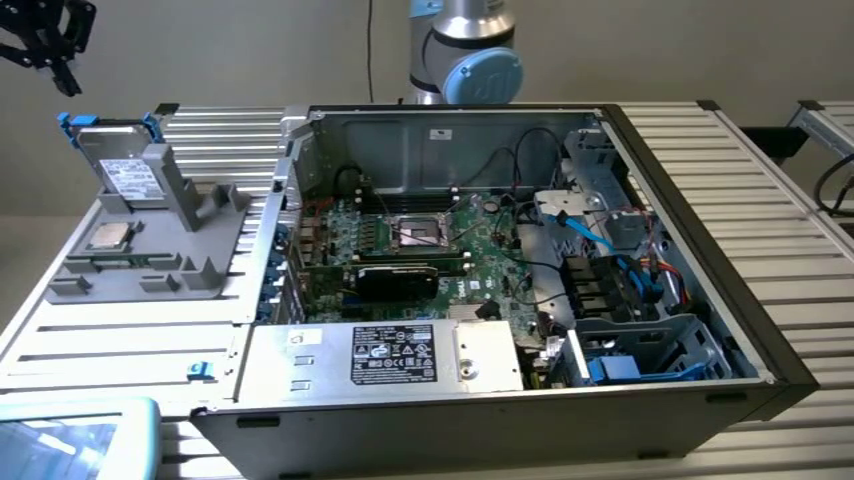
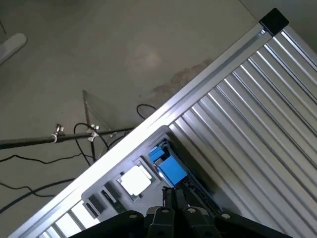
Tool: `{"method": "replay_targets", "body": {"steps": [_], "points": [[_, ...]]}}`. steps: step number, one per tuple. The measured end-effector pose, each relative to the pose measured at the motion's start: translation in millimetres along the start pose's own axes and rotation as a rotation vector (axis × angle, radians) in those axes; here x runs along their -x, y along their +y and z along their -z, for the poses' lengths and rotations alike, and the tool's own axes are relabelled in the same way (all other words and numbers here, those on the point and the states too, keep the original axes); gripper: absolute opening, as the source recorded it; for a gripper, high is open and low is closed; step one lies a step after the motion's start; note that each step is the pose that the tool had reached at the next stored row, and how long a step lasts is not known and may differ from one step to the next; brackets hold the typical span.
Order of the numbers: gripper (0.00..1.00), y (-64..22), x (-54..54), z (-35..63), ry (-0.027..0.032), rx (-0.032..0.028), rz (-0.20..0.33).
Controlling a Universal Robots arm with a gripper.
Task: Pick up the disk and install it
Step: 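Pick up the disk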
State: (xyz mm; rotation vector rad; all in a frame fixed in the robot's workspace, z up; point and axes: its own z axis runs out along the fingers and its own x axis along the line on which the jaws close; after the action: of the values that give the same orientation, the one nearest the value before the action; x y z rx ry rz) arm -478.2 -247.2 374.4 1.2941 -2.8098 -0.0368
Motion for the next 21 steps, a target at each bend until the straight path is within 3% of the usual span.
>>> {"method": "replay_targets", "body": {"steps": [5,21], "points": [[0.11,0.0,0.0,-0.1,-0.0061,0.0023,0.089],[0.11,-0.1,0.0,-0.2,-0.0029,0.0019,0.381]]}}
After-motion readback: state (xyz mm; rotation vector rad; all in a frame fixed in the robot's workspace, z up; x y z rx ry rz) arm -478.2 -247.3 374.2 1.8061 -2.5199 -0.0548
